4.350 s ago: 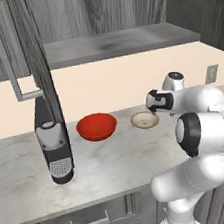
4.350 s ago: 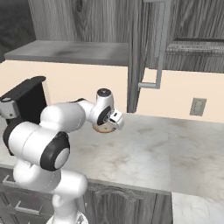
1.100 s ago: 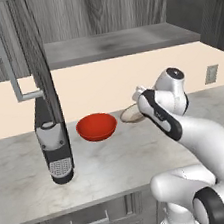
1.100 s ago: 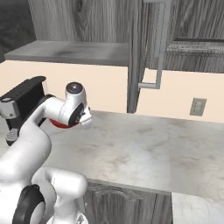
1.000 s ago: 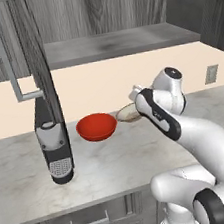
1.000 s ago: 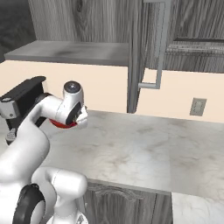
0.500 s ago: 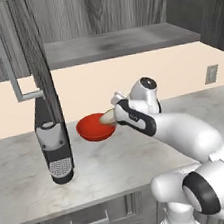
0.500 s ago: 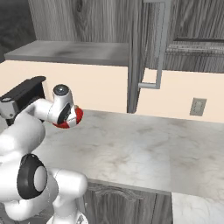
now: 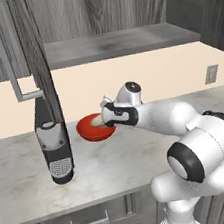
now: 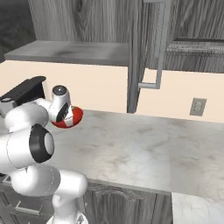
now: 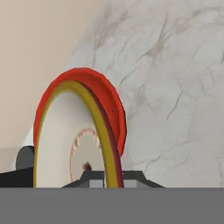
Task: Pick up the bowls on the counter and stack them on top of one another in the open cabinet. Place the smaller bowl on top of the larger bowl.
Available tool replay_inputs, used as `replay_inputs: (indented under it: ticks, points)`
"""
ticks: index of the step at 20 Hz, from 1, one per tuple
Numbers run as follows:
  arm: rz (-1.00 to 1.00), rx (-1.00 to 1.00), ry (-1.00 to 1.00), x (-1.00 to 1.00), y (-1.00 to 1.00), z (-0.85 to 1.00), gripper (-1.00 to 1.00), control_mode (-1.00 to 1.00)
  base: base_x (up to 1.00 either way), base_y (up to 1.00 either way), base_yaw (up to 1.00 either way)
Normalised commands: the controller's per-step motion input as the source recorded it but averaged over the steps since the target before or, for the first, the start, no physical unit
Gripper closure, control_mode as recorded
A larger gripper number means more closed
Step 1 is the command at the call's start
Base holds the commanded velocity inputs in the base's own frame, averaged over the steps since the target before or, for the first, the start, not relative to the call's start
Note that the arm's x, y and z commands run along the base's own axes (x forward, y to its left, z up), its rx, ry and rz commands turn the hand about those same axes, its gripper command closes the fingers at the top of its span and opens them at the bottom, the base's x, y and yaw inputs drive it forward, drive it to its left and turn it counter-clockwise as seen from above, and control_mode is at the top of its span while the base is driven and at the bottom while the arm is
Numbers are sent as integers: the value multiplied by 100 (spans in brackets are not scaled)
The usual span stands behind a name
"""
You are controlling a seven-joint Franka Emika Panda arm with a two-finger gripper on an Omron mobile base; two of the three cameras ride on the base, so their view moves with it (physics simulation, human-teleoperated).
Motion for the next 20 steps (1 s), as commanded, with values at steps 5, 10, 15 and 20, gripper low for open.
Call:
replay_inputs:
  ticks: [5, 10, 15, 20]
  points:
    - [0, 0, 0, 57, 42, -44, 100, -100, 0, 0, 0]
    - [0, 0, 0, 28, 4, -47, 100, -100, 0, 0, 0]
    - [0, 0, 0, 33, 0, -28, 100, -100, 0, 0, 0]
    - [0, 0, 0, 39, 0, -6, 100, -100, 0, 0, 0]
